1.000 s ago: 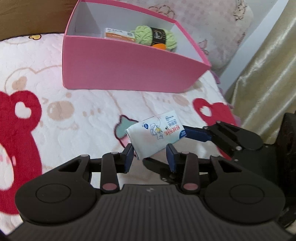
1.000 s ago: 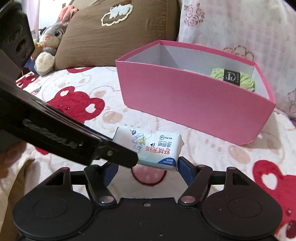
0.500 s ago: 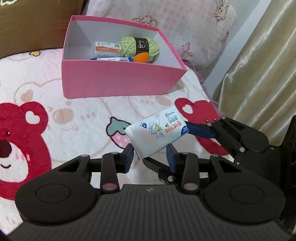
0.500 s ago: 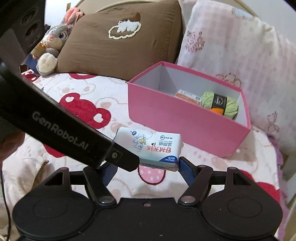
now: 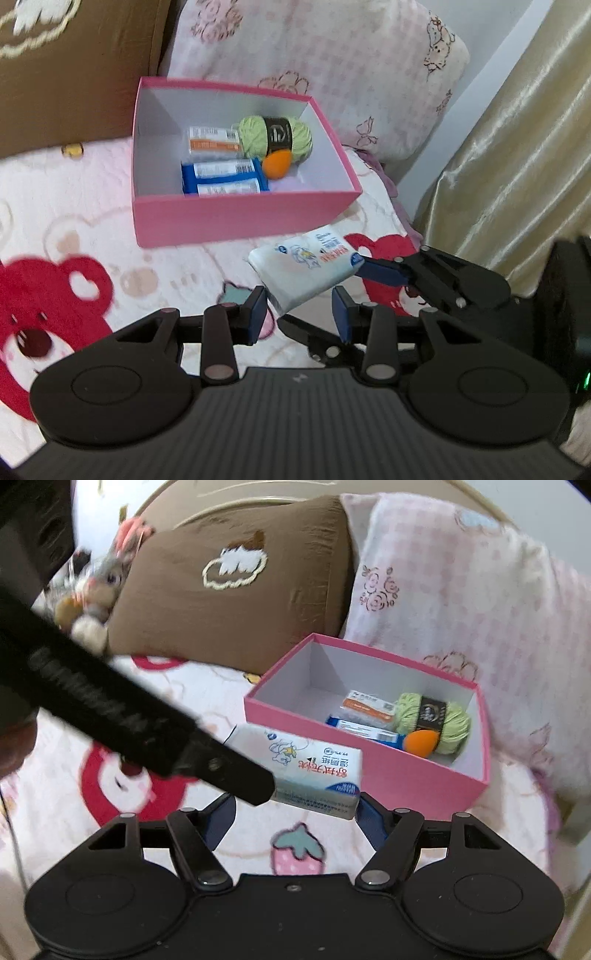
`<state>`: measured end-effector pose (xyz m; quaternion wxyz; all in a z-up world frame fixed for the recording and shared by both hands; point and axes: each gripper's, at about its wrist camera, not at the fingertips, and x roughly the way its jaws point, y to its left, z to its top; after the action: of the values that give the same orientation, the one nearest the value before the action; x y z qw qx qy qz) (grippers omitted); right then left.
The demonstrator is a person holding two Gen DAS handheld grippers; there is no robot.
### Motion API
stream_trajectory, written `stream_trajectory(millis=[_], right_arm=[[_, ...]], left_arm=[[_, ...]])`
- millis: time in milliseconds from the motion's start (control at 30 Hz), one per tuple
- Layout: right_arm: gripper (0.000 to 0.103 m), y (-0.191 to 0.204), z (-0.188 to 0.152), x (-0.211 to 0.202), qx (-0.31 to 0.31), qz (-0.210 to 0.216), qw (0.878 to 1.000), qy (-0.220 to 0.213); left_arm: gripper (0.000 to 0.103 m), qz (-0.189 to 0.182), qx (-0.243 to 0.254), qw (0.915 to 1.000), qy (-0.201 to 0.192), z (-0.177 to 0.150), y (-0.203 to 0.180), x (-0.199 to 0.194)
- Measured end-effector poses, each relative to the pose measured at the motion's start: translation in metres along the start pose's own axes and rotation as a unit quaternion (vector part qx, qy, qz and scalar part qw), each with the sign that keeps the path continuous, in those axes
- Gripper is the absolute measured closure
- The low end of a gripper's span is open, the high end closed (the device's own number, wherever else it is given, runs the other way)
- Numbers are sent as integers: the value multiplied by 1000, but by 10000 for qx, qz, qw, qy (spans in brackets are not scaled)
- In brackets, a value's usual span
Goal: Organize objects
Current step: 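Lift the tissue pack with the left tool and carry it into the box, then lower the tissue pack onto the wipe pack and open the left tool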
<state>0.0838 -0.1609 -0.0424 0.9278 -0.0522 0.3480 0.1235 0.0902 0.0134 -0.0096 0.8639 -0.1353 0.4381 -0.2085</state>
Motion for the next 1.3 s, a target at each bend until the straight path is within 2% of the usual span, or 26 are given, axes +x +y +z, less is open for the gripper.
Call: stream_trajectory(millis=[133, 333, 500, 700, 833, 1067, 1300], right_arm=[[32, -6, 12, 1, -176, 39, 9996, -201], [33, -21, 34, 12, -514, -257, 9976, -374], [35, -45, 51, 30, -436, -328, 9974, -464], [36, -75, 73, 63, -375, -187, 9983, -408], [37, -95, 82, 92, -153, 30, 9997, -180], [41, -115, 87, 137, 350, 310, 9985, 294], [54, -124, 83, 165, 811, 319, 9930, 796]], left_arm=[[67, 117, 103, 9999, 44, 22, -5, -2], [68, 258, 280, 9993, 53, 53, -15, 16], [65, 212, 165, 9996, -11, 82, -9, 37], [66, 251, -25, 9997, 27, 114, 7, 68], [66, 346, -376, 9984, 259, 133, 26, 98], [66, 469, -725, 9954, 412, 139, 59, 139], [66, 594, -989, 9919, 534, 139, 79, 168]])
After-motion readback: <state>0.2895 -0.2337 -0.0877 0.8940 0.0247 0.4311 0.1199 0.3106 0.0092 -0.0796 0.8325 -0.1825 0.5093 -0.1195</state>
